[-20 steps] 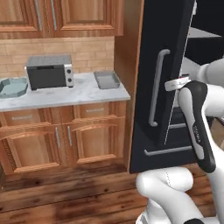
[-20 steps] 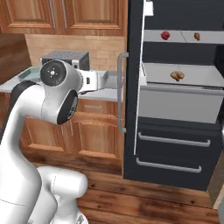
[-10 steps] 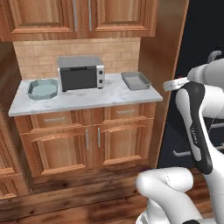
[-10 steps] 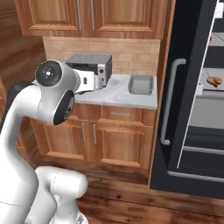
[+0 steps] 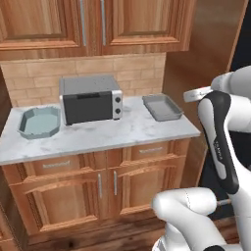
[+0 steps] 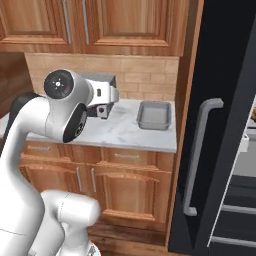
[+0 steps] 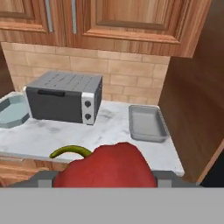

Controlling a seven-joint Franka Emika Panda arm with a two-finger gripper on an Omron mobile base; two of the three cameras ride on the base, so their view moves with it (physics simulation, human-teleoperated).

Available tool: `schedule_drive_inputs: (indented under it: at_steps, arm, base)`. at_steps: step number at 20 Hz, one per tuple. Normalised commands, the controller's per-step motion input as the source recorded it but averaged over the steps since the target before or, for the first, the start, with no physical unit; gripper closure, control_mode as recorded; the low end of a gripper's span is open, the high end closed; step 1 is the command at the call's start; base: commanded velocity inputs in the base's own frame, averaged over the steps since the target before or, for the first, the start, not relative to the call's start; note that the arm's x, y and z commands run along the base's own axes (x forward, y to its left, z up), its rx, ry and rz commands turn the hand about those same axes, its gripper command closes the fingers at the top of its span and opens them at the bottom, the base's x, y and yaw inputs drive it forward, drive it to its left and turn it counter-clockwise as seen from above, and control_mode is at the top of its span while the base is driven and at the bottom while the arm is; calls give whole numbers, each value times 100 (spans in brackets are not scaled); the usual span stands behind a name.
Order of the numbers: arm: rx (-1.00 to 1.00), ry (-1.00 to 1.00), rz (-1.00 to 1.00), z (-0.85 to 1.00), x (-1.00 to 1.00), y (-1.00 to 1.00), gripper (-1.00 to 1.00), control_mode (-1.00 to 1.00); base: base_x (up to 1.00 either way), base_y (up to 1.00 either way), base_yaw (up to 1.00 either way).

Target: Place one bell pepper and one chicken drumstick in each tupperware on the nearby counter, to pack two identical lunches.

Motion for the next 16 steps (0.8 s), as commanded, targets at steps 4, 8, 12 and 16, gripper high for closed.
schedule_drive_inputs:
  at_steps: [4,8,12,16]
  arm:
    - [0,0,0,0,0,0,100,100]
    - [0,0,0,0,0,0,100,100]
    - [0,0,0,0,0,0,100,100]
    - [0,0,0,0,0,0,100,100]
  base:
    - [95,0,-7]
    - [36,0,-9]
    - [37,0,-10]
    - [75,0,-8]
